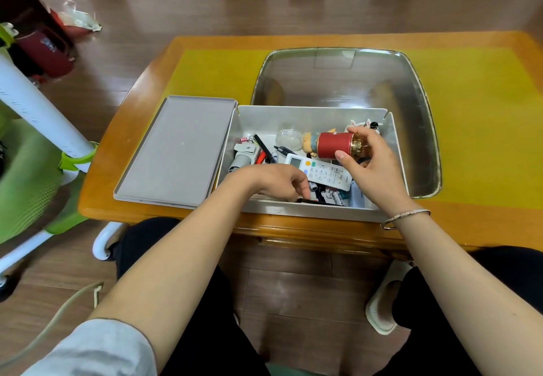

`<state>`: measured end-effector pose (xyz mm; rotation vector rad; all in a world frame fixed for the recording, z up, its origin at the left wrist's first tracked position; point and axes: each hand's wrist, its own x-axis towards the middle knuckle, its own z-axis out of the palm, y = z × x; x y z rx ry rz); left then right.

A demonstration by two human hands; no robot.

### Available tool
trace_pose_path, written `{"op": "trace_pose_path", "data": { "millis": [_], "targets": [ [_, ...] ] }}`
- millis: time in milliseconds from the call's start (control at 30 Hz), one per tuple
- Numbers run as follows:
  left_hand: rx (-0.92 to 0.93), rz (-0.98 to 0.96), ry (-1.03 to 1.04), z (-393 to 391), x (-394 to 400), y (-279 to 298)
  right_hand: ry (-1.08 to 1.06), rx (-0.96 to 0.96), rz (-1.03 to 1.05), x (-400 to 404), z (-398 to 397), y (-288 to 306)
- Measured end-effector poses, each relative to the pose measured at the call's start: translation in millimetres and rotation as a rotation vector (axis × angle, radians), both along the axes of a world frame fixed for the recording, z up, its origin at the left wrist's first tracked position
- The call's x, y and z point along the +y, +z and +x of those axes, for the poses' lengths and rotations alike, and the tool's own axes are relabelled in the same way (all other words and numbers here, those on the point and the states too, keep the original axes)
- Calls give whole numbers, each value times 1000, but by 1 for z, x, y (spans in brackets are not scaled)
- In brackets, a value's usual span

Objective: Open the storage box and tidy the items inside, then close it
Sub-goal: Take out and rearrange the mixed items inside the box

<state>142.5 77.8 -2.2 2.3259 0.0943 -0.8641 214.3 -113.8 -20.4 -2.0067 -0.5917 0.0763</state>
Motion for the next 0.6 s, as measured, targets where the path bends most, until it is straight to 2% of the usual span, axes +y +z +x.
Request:
{"op": "trace_pose_path", "data": {
  "millis": [300, 600],
  "targets": [
    [-65, 85, -43, 0, 0, -9, 15, -9, 9, 0, 0, 0],
    [-200, 9, 56, -2, -8, -18, 4, -44, 14, -1, 2, -1]
  ]
}}
